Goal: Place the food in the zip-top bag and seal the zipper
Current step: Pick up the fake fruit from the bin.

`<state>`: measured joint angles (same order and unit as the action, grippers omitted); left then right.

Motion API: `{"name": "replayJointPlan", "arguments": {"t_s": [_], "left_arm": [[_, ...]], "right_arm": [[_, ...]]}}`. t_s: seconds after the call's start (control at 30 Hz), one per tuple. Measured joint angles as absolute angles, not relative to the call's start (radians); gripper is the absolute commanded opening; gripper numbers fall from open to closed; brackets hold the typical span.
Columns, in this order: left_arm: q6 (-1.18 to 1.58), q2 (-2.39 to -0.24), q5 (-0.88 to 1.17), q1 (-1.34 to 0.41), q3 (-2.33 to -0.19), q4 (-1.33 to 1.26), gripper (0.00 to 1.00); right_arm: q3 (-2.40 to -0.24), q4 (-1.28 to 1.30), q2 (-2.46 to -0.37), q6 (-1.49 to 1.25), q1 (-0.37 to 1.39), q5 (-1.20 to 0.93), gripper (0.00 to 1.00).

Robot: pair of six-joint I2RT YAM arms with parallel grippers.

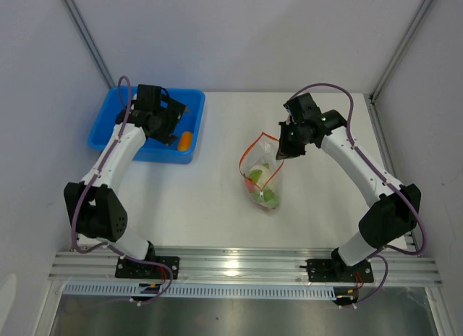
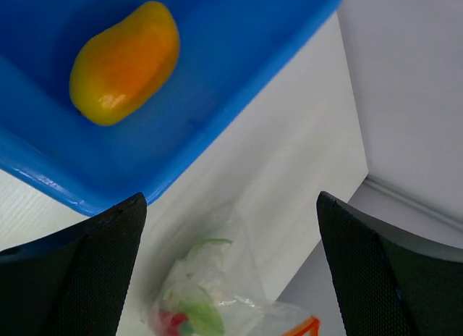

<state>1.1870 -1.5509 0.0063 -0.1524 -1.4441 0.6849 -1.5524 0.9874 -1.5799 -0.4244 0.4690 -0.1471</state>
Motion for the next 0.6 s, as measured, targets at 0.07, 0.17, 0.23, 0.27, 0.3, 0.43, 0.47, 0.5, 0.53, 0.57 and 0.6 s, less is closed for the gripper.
{"name": "replayJointPlan", "arguments": {"t_s": [0.07, 0.17, 0.23, 0.27, 0.3, 0.43, 0.47, 0.5, 0.53, 0.57, 0.6], "left_arm": [[1.247, -1.578, -0.01, -0.145, -1.453, 0.707, 1.0], [1.309, -1.646, -0.024, -0.134, -1.497, 0.723, 0.99], [1.33, -1.702, -0.028, -0.125, -1.542, 0.723, 0.99], [1.336, -1.726, -0.03, -0.12, -1.563, 0.725, 0.99], [1.339, -1.75, -0.033, -0.114, -1.587, 0.731, 1.0], [1.345, -1.841, -0.05, -0.09, -1.683, 0.757, 1.0], [1.345, -1.867, -0.05, -0.083, -1.71, 0.764, 1.0], [1.345, -1.891, -0.05, -0.077, -1.738, 0.777, 1.0], [1.343, -1.922, -0.05, -0.07, -1.768, 0.79, 0.99], [1.341, -1.951, -0.048, -0.065, -1.8, 0.806, 0.99], [1.335, -1.983, -0.047, -0.059, -1.83, 0.815, 0.99]], "right_arm": [[-1.553, 0.997, -1.581, -0.414, 0.455, -0.147, 0.0], [-1.552, 1.003, -1.583, -0.402, 0.427, -0.147, 0.0], [-1.552, 1.007, -1.584, -0.394, 0.406, -0.148, 0.0], [-1.552, 1.008, -1.584, -0.39, 0.396, -0.148, 0.0], [-1.552, 1.01, -1.584, -0.389, 0.385, -0.148, 0.0], [-1.551, 1.015, -1.584, -0.385, 0.346, -0.148, 0.0], [-1.549, 1.014, -1.584, -0.383, 0.339, -0.148, 0.0], [-1.547, 1.015, -1.584, -0.383, 0.332, -0.148, 0.0], [-1.544, 1.015, -1.584, -0.383, 0.326, -0.148, 0.0], [-1.542, 1.015, -1.586, -0.382, 0.319, -0.148, 0.0], [-1.541, 1.016, -1.588, -0.383, 0.314, -0.148, 0.0]]}}
